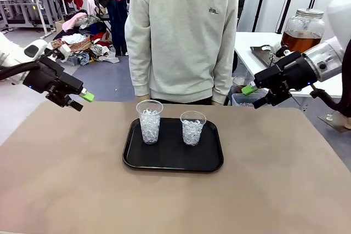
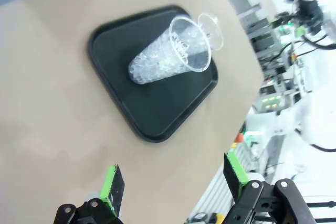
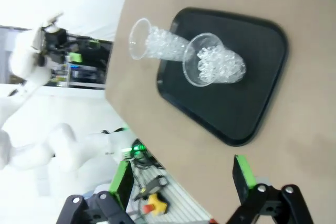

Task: Pour the drink into the iced cup.
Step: Pick up the iced cup indicated by the human and present it to them.

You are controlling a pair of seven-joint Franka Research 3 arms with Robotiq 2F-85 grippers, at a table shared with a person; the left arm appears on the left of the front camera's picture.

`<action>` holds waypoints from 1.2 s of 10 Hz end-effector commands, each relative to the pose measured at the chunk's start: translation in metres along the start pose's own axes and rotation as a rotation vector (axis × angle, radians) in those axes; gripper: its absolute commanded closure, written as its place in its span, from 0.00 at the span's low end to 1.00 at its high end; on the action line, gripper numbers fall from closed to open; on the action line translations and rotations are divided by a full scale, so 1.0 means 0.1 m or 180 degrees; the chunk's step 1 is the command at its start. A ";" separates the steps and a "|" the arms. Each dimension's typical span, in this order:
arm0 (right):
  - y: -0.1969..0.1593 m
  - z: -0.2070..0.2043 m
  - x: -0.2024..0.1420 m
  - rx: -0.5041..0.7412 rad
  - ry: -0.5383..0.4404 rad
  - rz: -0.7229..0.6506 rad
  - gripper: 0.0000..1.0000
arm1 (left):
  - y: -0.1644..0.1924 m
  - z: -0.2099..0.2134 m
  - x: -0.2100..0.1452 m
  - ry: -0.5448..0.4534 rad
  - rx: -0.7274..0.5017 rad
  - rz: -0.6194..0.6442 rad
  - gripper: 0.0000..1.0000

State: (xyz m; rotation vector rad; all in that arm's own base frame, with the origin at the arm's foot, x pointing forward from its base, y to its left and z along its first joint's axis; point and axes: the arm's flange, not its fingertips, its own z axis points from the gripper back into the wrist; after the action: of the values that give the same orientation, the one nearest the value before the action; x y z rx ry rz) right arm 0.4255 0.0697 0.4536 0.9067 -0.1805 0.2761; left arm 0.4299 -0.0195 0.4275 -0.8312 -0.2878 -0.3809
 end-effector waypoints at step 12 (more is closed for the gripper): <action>-0.97 0.16 0.30 0.1304 -0.0254 -0.1183 0.00 | 0.82 -0.01 0.22 -0.0404 -0.1214 0.0766 0.00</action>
State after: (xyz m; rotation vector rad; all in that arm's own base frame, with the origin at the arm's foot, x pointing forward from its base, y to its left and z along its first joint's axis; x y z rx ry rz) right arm 0.4748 0.0046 0.3928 1.3026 -0.0388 -0.0537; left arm 0.4769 0.0212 0.3812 -1.2144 -0.2268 -0.1455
